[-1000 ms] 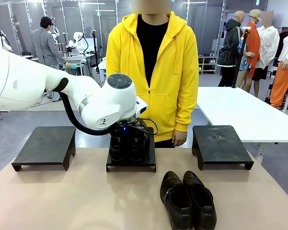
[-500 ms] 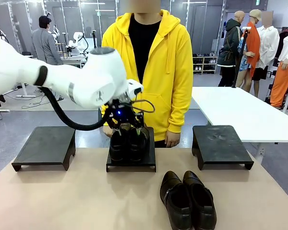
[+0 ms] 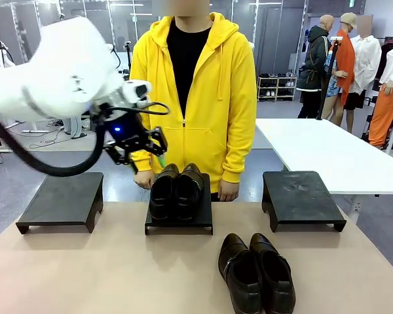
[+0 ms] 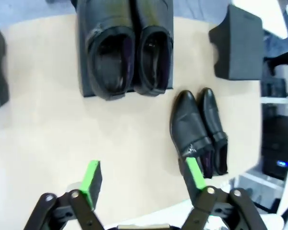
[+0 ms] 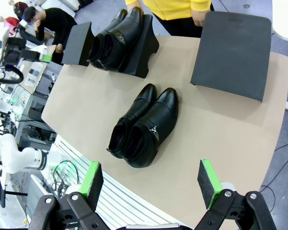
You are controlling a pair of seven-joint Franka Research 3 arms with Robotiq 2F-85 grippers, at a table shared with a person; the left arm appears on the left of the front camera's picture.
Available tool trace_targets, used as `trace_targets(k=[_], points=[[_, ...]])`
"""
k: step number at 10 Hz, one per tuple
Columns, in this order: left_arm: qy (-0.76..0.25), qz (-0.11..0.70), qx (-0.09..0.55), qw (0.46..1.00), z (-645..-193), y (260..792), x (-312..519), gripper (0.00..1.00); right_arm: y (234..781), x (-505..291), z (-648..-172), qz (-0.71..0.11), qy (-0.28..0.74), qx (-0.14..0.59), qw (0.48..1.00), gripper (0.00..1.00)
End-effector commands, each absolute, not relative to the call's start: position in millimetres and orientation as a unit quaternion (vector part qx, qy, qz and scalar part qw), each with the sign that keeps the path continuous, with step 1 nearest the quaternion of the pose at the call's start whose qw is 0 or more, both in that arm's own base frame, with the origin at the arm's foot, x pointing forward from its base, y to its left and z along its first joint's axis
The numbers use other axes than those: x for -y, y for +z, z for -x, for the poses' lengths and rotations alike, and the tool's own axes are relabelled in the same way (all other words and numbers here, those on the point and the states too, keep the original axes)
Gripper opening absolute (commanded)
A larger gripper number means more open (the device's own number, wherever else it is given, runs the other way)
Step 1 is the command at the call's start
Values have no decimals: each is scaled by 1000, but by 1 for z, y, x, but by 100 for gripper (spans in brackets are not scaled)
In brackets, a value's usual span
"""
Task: Place the shoes on the stand as instructed by the person.
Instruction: Pick up another pair of Shoes and place it on the Shoes Stand indicated by the person.
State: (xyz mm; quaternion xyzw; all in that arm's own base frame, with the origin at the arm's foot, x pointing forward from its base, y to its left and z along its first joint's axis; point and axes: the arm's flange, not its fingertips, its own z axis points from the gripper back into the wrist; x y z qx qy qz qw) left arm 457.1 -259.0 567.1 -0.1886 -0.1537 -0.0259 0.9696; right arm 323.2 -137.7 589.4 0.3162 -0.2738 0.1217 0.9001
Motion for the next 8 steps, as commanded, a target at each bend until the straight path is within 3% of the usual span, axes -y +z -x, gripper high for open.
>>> trace_targets(k=[1, 8], points=[[1, 282, 183, 942, -415, 549, 203, 100, 590, 139, -323, -318, 129, 280, 896, 100], [64, 553, 179, 811, -307, 464, 22, 100, 590, 139, -323, -318, 129, 280, 896, 100]])
